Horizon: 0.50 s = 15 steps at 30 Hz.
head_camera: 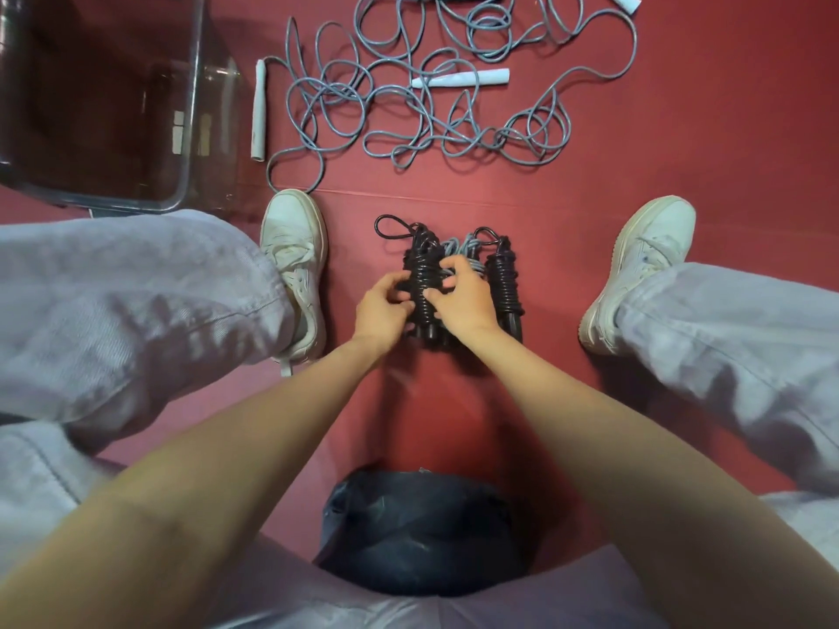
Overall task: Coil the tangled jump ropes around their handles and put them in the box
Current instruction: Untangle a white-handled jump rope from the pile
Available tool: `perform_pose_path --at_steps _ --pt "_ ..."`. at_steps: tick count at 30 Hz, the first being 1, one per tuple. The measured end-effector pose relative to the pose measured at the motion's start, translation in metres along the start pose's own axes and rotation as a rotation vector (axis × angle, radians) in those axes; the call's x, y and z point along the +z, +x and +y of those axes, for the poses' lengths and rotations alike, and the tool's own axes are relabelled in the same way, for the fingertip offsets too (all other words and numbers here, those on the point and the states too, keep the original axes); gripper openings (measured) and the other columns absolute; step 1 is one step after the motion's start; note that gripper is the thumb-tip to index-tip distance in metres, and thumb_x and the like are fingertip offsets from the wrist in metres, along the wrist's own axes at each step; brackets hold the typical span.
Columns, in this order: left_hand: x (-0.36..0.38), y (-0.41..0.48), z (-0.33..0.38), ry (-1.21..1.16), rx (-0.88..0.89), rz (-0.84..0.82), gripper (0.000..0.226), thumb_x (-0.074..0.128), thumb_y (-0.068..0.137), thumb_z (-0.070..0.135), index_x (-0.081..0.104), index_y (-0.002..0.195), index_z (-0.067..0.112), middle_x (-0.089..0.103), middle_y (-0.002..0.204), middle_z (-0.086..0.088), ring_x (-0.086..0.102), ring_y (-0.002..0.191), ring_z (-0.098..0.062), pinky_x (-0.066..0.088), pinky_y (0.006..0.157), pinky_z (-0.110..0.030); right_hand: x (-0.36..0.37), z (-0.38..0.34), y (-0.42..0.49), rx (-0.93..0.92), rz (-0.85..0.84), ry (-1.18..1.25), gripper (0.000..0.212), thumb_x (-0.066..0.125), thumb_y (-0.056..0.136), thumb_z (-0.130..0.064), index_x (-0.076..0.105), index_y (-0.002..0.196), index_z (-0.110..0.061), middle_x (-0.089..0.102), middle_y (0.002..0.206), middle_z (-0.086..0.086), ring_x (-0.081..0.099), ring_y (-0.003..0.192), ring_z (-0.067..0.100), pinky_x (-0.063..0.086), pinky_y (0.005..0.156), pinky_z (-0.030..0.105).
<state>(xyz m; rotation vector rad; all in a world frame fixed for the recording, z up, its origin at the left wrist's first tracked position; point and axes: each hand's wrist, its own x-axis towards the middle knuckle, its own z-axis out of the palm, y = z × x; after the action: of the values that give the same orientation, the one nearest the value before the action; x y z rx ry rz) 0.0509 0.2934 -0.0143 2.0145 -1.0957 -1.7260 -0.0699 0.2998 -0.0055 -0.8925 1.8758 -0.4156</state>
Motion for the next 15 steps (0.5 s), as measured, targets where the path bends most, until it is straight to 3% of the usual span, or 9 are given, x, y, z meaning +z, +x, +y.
perform_pose_path --at_steps 3,7,10,12,15 --pt "0.003 -0.001 -0.002 0.083 0.055 0.034 0.033 0.064 0.086 0.008 0.062 0.115 0.023 0.061 0.081 0.003 0.057 0.075 -0.016 0.055 0.085 -0.039 -0.006 0.003 0.0 0.033 -0.012 -0.076 0.033 0.069 0.083 -0.017 0.055 0.112 -0.013 0.064 0.105 0.008 0.061 0.098 0.025 0.047 0.087 0.032" --pt "0.006 0.0 -0.009 0.096 0.099 0.02 0.035 0.064 0.086 0.007 0.063 0.119 0.018 0.058 0.081 0.005 0.056 0.078 -0.017 0.053 0.09 -0.045 -0.005 0.008 0.001 0.068 -0.024 -0.051 0.033 0.068 0.085 -0.019 0.055 0.114 -0.01 0.061 0.096 0.004 0.06 0.09 0.023 0.048 0.085 0.033" --pt "0.005 0.006 -0.008 0.077 0.044 0.021 0.038 0.06 0.085 -0.003 0.063 0.119 0.015 0.054 0.078 0.008 0.054 0.076 -0.017 0.053 0.091 -0.044 -0.001 0.009 0.005 0.12 -0.031 0.033 0.033 0.07 0.085 -0.015 0.057 0.115 -0.009 0.054 0.088 -0.002 0.059 0.084 0.024 0.052 0.088 0.042" --pt "0.005 0.01 0.001 0.023 -0.043 0.002 0.036 0.058 0.088 -0.004 0.062 0.12 0.011 0.054 0.08 0.005 0.054 0.073 -0.016 0.054 0.086 -0.042 -0.003 0.007 0.009 0.159 -0.067 0.069 0.032 0.071 0.083 -0.013 0.057 0.112 -0.011 0.054 0.088 0.0 0.06 0.085 0.025 0.052 0.089 0.046" --pt "0.005 0.014 0.025 -0.092 -0.123 -0.042 0.03 0.057 0.089 -0.004 0.058 0.117 0.006 0.056 0.087 -0.001 0.055 0.084 -0.018 0.052 0.071 -0.032 -0.014 0.003 0.019 0.192 -0.124 0.083 0.034 0.075 0.079 -0.011 0.052 0.102 -0.019 0.059 0.098 0.006 0.062 0.095 0.026 0.05 0.095 0.047"
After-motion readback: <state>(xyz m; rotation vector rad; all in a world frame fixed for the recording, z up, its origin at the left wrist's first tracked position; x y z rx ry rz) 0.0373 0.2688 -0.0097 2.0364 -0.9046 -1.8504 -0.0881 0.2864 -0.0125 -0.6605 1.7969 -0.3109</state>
